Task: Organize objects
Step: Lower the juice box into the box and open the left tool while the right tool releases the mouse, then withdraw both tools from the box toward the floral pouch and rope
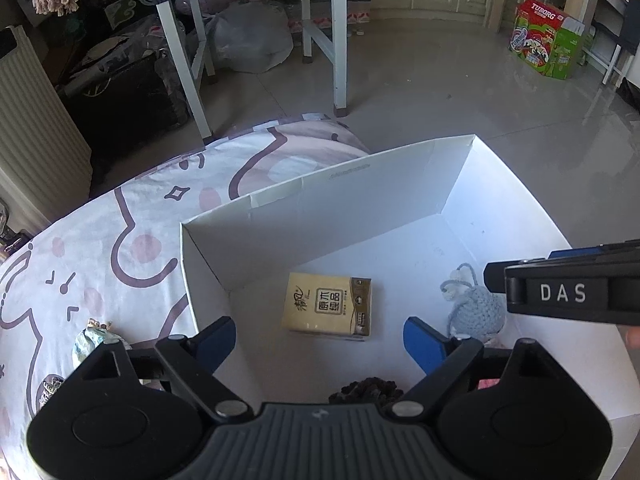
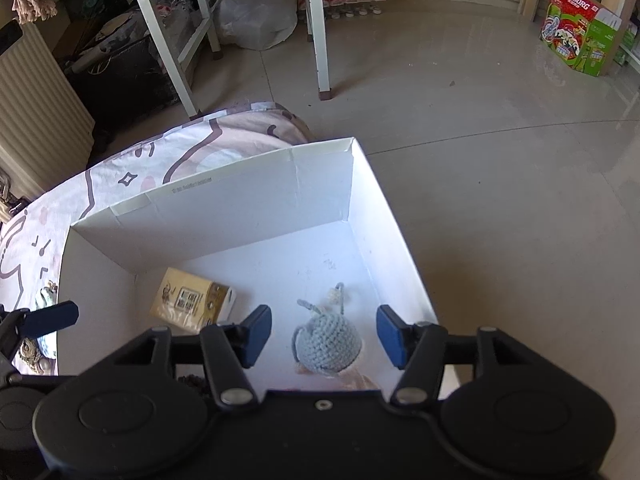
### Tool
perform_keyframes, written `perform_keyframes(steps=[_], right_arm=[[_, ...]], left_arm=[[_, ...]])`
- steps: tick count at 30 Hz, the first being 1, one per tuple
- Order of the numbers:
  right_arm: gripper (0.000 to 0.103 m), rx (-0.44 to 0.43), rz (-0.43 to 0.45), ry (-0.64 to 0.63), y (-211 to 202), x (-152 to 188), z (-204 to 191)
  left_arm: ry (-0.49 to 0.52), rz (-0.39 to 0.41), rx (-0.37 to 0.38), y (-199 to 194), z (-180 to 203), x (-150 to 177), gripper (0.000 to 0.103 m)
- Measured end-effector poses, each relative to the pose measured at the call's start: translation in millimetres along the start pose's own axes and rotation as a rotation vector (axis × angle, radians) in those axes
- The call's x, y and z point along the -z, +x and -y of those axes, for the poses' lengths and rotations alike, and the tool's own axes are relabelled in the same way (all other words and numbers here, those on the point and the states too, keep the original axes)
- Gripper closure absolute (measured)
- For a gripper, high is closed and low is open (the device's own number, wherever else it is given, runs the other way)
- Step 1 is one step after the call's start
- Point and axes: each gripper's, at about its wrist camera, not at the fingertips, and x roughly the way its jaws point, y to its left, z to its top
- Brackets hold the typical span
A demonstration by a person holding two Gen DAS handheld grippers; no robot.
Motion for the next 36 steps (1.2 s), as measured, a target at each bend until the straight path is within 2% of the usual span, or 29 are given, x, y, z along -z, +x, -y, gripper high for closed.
perform_keyframes(steps=[17, 27, 36], right_arm=[[0.044, 0.004, 0.036, -0.008, -22.7, 4.3, 1.0], [0.044, -0.008, 0.094, 0.002, -59.2, 15.9, 2.9], [0.038, -0.001, 0.174, 0.004, -100.4, 30.9, -3.0]], left_arm=[[-0.001, 0.017, 0.001, -23.7, -6.7, 4.8, 0.012], [-0.013, 0.042, 0.005, -56.7, -18.4, 12.5, 0.012], [-0.008, 0.076, 0.003, -93.5, -31.0, 23.2, 0.012]])
